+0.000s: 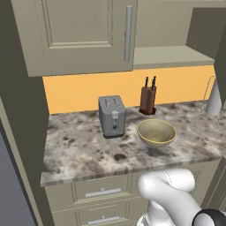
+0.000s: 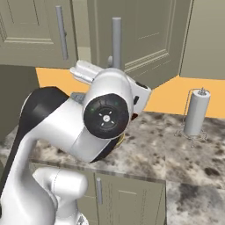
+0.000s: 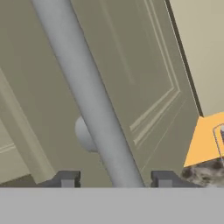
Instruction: Open the cabinet and setup a tea strainer by placing it in the bowl upright.
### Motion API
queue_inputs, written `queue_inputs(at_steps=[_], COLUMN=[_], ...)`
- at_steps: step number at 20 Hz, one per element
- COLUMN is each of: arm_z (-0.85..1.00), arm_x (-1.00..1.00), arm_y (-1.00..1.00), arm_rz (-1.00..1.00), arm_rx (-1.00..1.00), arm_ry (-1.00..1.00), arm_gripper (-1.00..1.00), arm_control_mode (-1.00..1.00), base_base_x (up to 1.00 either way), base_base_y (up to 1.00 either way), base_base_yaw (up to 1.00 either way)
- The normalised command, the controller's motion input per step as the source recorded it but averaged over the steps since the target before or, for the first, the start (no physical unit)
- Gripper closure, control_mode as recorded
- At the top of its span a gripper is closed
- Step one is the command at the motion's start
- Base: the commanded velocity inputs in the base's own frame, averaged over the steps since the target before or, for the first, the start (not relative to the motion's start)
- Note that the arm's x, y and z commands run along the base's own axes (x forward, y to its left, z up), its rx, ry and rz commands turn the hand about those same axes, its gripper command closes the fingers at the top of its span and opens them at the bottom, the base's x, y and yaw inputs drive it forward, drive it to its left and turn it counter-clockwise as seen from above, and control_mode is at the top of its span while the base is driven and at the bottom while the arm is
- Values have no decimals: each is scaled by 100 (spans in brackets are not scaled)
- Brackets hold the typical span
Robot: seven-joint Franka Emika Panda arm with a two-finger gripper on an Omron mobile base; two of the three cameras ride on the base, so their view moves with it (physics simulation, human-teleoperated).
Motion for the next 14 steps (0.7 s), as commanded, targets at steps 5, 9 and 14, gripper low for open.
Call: queue_inputs(at_steps=[5, 9, 14], arm_z=[2, 2, 0], arm_x=[-82, -38, 2], arm_y=[7, 74, 100], arm_rz=[-16, -15, -14], arm_rx=[-20, -46, -51], arm_ry=[11, 17, 40], arm_gripper=[-100, -100, -100], arm_control_mode=[-100, -100, -100], base_base_x=[0, 0, 0], base_base_y=[0, 0, 0], base_base_yaw=[0, 0, 0])
